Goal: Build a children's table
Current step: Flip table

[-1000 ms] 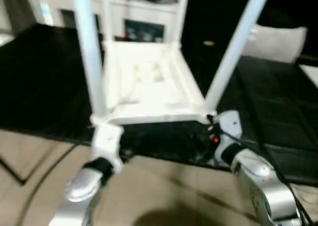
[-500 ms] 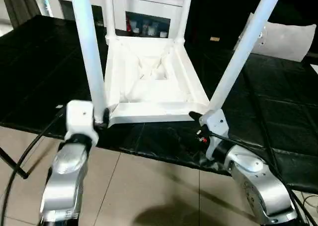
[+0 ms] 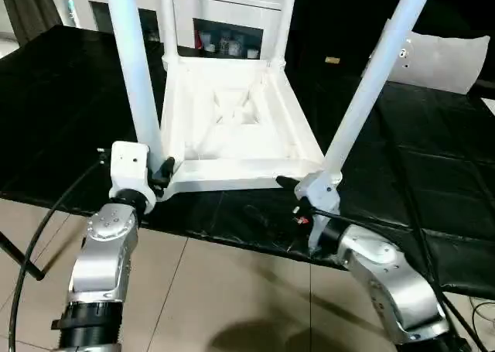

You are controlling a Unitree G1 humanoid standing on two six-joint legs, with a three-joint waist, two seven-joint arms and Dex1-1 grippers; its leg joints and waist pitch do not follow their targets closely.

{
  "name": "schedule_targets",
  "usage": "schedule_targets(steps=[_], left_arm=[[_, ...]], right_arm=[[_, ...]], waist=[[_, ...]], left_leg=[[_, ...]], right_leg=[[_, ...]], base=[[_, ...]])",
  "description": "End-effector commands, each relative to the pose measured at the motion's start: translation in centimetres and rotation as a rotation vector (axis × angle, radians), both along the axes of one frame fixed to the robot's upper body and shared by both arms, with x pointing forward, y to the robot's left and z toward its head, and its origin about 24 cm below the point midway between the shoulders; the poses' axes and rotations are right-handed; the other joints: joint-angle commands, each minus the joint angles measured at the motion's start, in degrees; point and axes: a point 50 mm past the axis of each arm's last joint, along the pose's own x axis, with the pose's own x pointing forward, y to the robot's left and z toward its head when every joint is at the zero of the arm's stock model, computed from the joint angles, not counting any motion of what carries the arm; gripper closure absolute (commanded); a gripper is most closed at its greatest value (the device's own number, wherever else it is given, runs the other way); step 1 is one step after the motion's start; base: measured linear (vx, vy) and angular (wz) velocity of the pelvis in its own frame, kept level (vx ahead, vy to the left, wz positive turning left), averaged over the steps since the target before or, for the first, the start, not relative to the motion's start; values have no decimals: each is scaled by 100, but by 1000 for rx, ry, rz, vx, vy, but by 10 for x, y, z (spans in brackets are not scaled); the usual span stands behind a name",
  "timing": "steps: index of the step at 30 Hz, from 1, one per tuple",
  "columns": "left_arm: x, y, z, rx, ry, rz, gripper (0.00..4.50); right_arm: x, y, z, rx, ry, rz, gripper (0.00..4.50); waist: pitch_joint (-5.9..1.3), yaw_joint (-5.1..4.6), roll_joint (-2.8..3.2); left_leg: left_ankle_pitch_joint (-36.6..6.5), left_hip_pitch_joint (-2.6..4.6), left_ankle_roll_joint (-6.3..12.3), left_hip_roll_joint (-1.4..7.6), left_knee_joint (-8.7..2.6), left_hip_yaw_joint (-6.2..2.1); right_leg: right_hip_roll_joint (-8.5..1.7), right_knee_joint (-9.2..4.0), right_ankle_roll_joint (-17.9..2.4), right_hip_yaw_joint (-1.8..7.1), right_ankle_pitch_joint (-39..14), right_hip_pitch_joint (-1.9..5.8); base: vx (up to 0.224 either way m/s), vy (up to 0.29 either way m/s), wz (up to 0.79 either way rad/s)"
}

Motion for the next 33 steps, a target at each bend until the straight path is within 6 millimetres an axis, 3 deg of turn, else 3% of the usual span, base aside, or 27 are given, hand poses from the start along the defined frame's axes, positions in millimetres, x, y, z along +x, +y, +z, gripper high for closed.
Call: schedule_targets(steps=[1, 4, 5, 7, 8, 10, 12, 13, 14, 15, 16, 18, 21, 25, 26, 29, 32, 33], left_arm=[[3, -3, 2, -16, -10, -25, 159], [4, -2, 1, -16, -14, -33, 184], [5, -2, 1, -18, -14, -30, 192], [4, -2, 1, -25, -17, -31, 208], [4, -4, 1, -32, -19, -44, 214], [4, -4, 1, -34, -21, -49, 221], [4, -5, 1, -40, -22, -48, 237], [3, -5, 1, -44, -22, -47, 241], [3, -6, 1, -49, -24, -51, 241], [3, -7, 1, -51, -24, -57, 243], [3, -8, 1, -52, -25, -64, 246], [3, -7, 0, -60, -22, -62, 246], [2, -9, 0, -100, -18, -68, 247], [3, -14, 0, -400, -10, 7, 247], [2, -16, -2, -465, 7, 15, 247], [-3, -26, -8, -633, 62, 21, 247], [-6, -31, -10, -667, 87, 13, 247], [-6, -32, -10, -676, 93, 10, 247]], right_arm=[[2, 0, 3, 0, -14, 13, 0], [4, 2, 2, -2, -11, 26, 0], [4, 3, 2, -8, -16, 34, 0], [5, 4, 3, -5, -19, 46, 0], [5, 5, 3, 0, -19, 49, 0], [6, 5, 2, 1, -18, 51, 0], [6, 6, 1, -5, -20, 54, 0], [6, 6, 1, -7, -22, 55, 0], [6, 6, 2, -7, -22, 56, 0], [6, 6, 2, -6, -23, 57, 0], [7, 6, 2, -4, -23, 58, 0], [7, 7, 0, -7, -21, 58, 0], [7, 7, 0, -10, -23, 53, 0], [12, 6, 0, 37, 25, -34, 0], [15, 5, 0, 44, 36, -60, 0], [24, 4, -3, 66, 92, -165, 0], [28, 5, -5, 66, 120, -204, 0], [28, 5, -6, 68, 124, -209, 0]], waist=[[-348, 31, 119], [-344, 32, 125], [-337, 44, 200], [-338, 35, 153], [-338, 27, 70], [-335, 50, 154], [-341, 41, 136], [-342, 37, 162], [-347, 28, 108], [-342, 37, 126], [-341, 38, 101], [-339, 49, 194], [-345, 36, 122], [-342, 35, 144], [-341, 24, 112], [-339, 33, 96], [-335, 33, 111], [-339, 24, 77]], left_leg=[[30, -99, 426, 566, -451, -268], [-15, -92, 409, 567, -457, -269], [-58, -96, 380, 566, -457, -275], [-118, -91, 357, 569, -461, -272], [-84, -97, 373, 567, -461, -264], [-19, -99, 380, 558, -456, -264], [-7, -99, 375, 567, -455, -264], [-2, -99, 365, 574, -456, -267], [19, -104, 377, 578, -457, -266], [22, -102, 387, 573, -459, -266], [31, -103, 403, 569, -457, -260], [-12, -103, 374, 565, -453, -265], [22, -106, 372, 568, -455, -261], [69, -110, 386, 573, -451, -255], [91, -121, 413, 561, -448, -248], [180, -141, 458, 505, -419, -207], [220, -144, 465, 510, -430, -211], [226, -138, 481, 514, -426, -210]], right_leg=[[-775, -445, -675, 587, -780, 343], [-776, -453, -624, 583, -918, 340], [-781, -462, -633, 580, -964, 341], [-773, -476, -603, 579, -1011, 344], [-774, -472, -577, 585, -1030, 346], [-782, -464, -583, 586, -1046, 339], [-777, -462, -595, 586, -976, 337], [-771, -455, -615, 585, -905, 336], [-773, -443, -628, 591, -830, 347], [-777, -438, -642, 590, -832, 347], [-781, -438, -632, 592, -875, 347], [-785, -455, -637, 589, -933, 342], [-776, -447, -646, 589, -878, 350], [-786, -435, -730, 591, -856, 344], [-780, -445, -716, 589, -884, 349], [-797, -464, -713, 593, -1195, 351], [-759, -495, -604, 571, -1336, 330], [-750, -489, -567, 567, -1326, 321]], base=[[0, 0, 0], [0, 0, 0], [0, 0, 0], [0, 0, 0], [0, 0, 0], [0, 0, 0], [0, 0, 0], [0, 0, 0], [0, 0, 0], [0, 0, 0], [0, 0, 0], [0, 0, 0], [0, 0, 0], [0, 0, 0], [0, 0, 0], [0, 0, 0], [0, 0, 0], [0, 0, 0]])
